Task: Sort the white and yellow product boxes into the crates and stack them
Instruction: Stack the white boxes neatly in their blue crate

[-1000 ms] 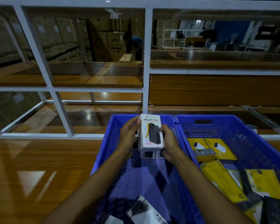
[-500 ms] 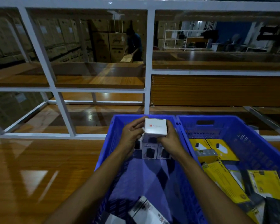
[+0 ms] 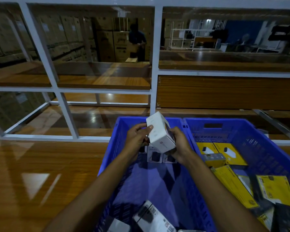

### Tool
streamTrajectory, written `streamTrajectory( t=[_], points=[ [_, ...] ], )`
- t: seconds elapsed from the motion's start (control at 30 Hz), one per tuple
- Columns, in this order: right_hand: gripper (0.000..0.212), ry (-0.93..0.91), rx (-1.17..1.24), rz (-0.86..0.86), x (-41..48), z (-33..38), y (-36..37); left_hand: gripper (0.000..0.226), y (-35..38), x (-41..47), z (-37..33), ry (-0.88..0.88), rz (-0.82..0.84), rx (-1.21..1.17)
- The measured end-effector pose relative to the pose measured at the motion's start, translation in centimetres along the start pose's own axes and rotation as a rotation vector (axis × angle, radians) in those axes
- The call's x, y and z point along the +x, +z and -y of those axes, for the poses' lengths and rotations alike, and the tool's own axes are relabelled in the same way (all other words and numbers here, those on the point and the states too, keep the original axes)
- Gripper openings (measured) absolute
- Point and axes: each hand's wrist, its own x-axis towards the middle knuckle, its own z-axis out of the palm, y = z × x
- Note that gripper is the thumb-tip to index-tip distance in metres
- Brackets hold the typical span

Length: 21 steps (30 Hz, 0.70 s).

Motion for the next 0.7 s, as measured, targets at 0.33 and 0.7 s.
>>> streamTrajectory(
  t=[0.33, 0.7],
  points=[
    [0.026, -0.11, -0.14, -0.063, -0.2, -0.1, 0.2, 0.031, -0.1, 0.3, 0.2, -0.16, -0.108, 0.009],
    [0.041, -0.26, -0.367, -0.149, 0.2, -1.9, 1.2, 0.019, -1.2, 0.9, 0.5, -0.297, -0.141, 0.071]
  ],
)
